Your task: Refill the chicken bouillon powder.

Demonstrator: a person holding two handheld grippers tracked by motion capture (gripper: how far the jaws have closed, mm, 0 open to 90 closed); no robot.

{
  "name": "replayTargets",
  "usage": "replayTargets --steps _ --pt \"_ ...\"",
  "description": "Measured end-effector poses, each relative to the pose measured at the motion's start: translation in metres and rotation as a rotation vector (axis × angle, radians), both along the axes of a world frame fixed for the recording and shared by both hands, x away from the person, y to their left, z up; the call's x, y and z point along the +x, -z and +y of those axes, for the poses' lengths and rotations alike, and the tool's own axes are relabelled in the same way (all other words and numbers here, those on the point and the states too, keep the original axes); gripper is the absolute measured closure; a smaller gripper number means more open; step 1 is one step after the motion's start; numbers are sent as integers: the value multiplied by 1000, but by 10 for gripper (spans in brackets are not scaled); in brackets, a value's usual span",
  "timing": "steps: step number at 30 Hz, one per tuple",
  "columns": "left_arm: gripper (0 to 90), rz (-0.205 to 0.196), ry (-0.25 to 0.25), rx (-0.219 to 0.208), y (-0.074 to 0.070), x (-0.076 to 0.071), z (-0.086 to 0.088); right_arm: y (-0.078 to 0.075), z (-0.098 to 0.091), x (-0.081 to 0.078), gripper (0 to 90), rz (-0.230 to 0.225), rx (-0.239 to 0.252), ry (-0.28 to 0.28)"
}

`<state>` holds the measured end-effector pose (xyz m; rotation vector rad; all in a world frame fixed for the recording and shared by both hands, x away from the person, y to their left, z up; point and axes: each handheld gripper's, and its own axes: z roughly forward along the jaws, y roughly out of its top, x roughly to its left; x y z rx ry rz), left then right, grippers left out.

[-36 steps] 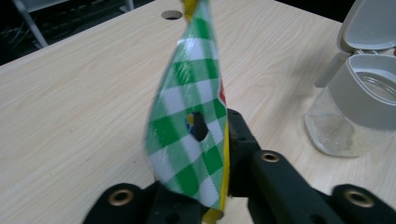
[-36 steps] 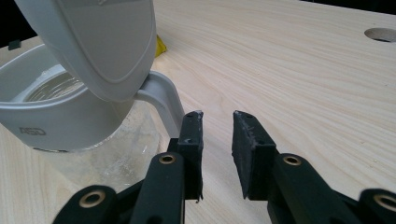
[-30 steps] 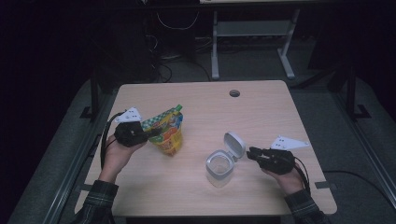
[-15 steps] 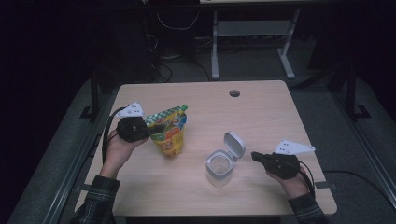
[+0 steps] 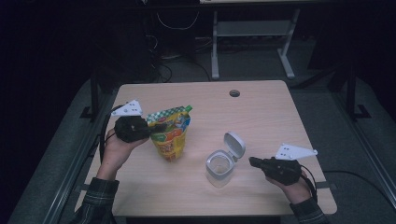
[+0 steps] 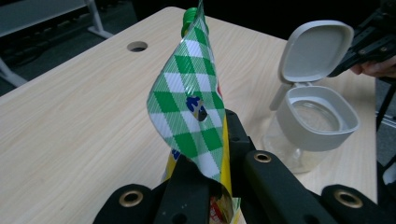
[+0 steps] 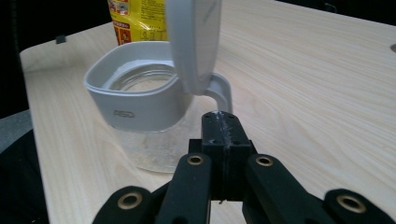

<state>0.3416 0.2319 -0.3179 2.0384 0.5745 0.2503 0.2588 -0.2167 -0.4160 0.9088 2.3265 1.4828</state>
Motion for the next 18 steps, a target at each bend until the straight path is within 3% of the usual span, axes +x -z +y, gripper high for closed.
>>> replayTargets --steps 18 --pt "900 -3 42 -15 -8 -8 -7 -11 13 -8 899 1 37 -101"
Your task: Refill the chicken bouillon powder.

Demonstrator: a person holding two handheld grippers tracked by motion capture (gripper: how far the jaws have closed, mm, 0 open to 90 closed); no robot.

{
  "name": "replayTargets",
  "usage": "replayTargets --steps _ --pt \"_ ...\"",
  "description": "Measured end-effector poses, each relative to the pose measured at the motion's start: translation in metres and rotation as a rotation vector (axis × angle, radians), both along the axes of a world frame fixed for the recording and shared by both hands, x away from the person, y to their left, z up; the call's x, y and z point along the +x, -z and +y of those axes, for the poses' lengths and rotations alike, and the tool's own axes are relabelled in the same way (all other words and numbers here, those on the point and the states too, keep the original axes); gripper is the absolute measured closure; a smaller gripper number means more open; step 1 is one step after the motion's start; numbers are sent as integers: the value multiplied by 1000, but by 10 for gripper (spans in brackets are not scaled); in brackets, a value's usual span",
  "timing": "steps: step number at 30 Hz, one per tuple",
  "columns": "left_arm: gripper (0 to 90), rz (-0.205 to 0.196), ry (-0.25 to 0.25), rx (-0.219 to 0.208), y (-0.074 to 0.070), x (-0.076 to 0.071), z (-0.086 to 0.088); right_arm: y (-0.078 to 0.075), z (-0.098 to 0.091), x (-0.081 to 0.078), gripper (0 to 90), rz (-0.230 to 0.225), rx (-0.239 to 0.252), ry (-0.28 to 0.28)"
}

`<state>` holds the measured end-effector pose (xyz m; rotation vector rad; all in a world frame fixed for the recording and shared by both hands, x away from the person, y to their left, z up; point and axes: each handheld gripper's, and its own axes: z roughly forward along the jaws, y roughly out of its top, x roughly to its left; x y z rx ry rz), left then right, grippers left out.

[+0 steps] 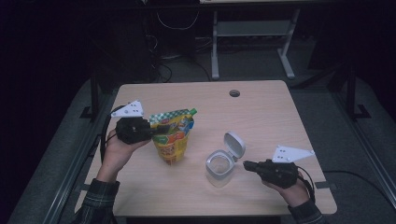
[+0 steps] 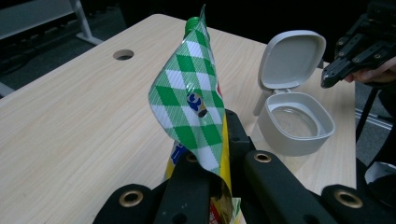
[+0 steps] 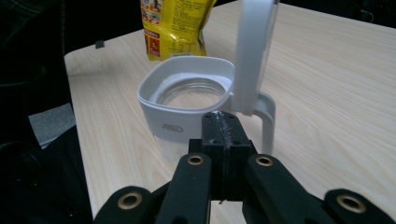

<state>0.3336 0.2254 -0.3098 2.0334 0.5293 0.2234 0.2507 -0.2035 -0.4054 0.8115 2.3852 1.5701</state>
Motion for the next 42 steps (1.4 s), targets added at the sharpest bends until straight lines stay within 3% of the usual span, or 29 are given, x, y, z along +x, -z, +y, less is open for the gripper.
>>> replayTargets --steps 5,14,27,35,42 --pt "900 1 12 1 -2 -2 -2 -4 11 1 899 -3 29 -9" --pt "900 9 44 -6 -5 -7 -5 -12 34 2 900 -21 28 -7" --pt "900 12 121 -6 -13 -10 -7 -21 72 9 900 -54 -10 20" --pt "900 24 174 22 -26 -11 -10 -25 89 17 900 -48 -28 53" --pt "900 17 206 3 -38 -15 -13 -30 105 21 900 -66 -38 85"
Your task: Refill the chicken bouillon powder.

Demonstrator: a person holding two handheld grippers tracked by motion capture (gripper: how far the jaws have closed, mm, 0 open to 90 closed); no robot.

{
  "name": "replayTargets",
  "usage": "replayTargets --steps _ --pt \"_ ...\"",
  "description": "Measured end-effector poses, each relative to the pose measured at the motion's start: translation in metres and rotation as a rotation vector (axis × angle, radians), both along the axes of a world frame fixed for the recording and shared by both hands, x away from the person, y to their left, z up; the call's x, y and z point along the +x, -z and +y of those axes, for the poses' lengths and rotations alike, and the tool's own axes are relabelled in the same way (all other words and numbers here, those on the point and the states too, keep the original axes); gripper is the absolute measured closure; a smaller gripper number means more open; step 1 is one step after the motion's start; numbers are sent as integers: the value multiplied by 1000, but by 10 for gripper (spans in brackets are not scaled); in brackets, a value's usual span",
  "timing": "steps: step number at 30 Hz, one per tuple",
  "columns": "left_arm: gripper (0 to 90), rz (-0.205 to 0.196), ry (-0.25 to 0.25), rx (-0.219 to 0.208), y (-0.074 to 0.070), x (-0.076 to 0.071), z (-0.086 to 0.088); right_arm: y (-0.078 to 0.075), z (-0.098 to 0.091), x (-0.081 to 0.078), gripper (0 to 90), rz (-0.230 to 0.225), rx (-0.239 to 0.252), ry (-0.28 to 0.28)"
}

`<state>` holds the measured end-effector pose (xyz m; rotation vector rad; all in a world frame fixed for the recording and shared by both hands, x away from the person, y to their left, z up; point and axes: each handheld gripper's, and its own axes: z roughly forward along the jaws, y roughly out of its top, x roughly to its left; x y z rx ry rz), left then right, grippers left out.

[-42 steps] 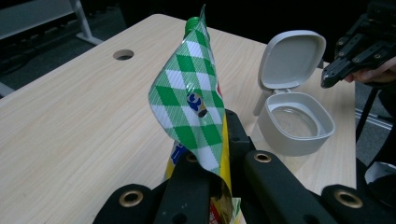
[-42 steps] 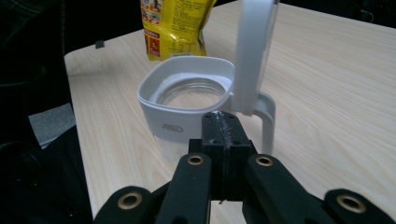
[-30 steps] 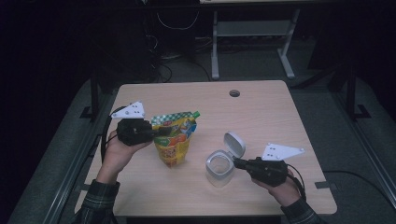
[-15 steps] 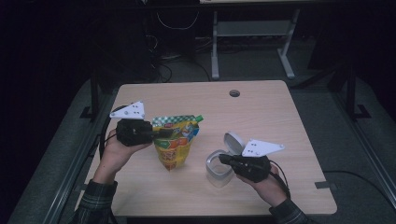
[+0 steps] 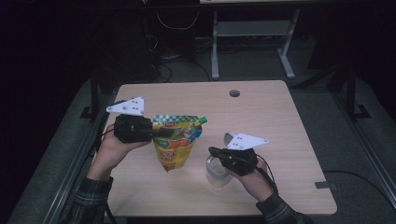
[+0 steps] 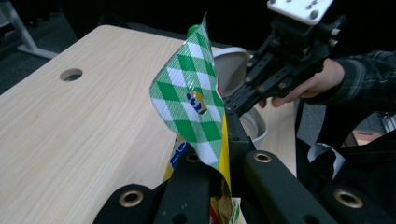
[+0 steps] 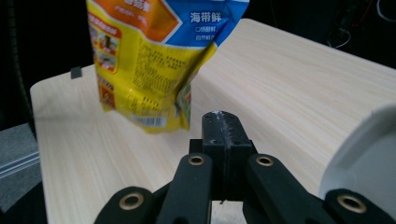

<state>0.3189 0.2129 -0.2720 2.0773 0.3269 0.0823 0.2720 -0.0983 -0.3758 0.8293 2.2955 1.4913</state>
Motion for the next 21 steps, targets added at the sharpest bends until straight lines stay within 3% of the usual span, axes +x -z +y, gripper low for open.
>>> replayTargets --steps 7,21 --pt "900 0 28 0 -2 -3 -4 -2 16 5 900 -20 -31 37" --pt "900 -13 41 -10 -10 -11 -2 0 29 1 900 -38 -29 52"
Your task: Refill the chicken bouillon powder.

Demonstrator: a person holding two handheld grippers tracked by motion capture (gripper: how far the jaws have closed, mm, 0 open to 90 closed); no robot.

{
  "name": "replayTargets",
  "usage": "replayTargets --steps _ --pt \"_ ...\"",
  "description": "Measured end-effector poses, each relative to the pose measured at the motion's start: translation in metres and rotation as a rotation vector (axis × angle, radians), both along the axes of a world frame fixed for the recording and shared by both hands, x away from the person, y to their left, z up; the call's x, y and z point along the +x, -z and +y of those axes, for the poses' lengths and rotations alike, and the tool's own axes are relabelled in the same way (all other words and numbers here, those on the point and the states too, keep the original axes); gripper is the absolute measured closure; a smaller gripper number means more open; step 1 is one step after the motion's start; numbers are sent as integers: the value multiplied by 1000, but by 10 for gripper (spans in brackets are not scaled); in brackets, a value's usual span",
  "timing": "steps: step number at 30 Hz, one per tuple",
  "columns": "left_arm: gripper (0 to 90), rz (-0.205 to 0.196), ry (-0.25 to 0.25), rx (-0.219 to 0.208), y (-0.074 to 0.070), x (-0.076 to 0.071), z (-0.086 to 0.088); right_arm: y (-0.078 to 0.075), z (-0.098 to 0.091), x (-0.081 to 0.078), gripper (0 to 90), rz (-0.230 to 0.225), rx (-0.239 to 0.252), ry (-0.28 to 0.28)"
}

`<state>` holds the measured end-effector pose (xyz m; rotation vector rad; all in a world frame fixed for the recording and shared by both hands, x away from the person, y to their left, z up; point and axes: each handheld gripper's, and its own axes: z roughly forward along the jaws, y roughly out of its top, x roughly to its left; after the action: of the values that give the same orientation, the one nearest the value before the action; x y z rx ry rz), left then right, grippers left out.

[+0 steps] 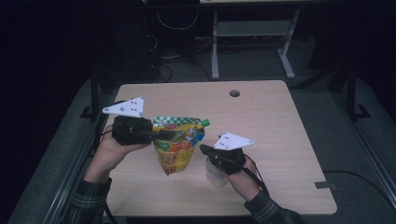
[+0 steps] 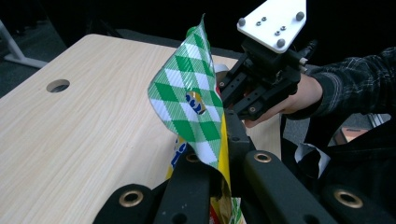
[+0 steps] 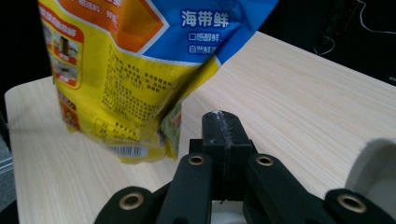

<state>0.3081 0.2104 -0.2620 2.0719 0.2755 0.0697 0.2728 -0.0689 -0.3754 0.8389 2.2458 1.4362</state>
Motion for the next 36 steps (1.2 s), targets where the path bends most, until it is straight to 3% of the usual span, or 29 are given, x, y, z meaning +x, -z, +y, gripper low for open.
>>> replayTargets --steps 9,25,28,36 --pt "900 -1 2 2 0 -1 1 2 -9 6 900 14 22 47" --pt "900 -1 23 -5 -5 -1 -8 7 21 7 900 16 12 -17" --pt "900 0 24 -5 -6 -1 -10 8 23 6 900 32 7 -23" --pt "900 -7 30 -7 -11 -2 -15 10 29 0 900 18 18 -41"
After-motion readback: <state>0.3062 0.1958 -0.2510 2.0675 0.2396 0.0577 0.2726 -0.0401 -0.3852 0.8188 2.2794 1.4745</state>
